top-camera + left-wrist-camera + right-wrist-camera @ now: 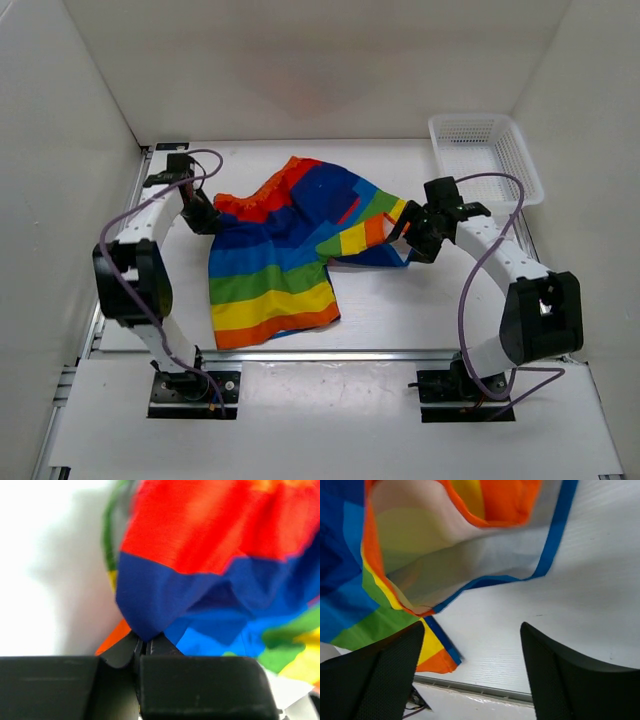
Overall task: Fold and stack the shorts
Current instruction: Flatten the shorts out
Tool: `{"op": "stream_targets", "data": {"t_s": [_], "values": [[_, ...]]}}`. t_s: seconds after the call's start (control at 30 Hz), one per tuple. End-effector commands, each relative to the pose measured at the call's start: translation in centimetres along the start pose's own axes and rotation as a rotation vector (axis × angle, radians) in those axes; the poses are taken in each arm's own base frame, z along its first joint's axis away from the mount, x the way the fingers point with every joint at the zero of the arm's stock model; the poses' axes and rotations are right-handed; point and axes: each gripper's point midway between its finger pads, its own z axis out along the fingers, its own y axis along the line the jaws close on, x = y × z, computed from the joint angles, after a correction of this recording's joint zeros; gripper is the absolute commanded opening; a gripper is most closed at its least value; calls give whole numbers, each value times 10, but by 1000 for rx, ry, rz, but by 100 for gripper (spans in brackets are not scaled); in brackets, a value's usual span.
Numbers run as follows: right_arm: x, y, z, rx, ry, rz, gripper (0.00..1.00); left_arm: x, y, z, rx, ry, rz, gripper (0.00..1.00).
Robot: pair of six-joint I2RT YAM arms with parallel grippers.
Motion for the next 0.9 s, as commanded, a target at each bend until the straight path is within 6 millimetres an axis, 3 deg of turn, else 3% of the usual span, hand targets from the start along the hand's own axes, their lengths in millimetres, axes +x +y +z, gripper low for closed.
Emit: {"op": "stream_targets", "data": {"t_s": [0.0,0.03,0.1,0.2,0.33,0.4,0.57,0.67,0.7,0.73,0.87], "values": [[-13,20,5,-61,-1,40,78,22,-3,-16,21,-46,13,10],[-14,25,6,-72,-4,15,73,25,1,-17,13,-50,13,10],[-12,41,6,-103,-10,-67,73,31,1,-18,14,-46,21,10],[-13,66,6,-142,-9,-151,79,31,2,-18,14,-46,30,10],[-23,77,5,-127,-61,-187,81,25,-3,-23,26,-64,32,10],[-30,67,15,-40,-83,-195,78,22,-5,-25,31,-71,33,10],[-38,50,41,105,-52,-182,58,22,-5,-25,31,-71,33,10],[-40,49,46,118,-51,-171,26,18,-6,-26,26,-86,33,10],[-37,51,47,115,-47,-180,10,18,-4,-26,18,-91,42,10],[-38,47,45,132,-61,-180,3,18,-4,-26,18,-91,42,10],[-30,43,28,141,-102,-231,0,18,-4,-26,18,-91,42,10]]}}
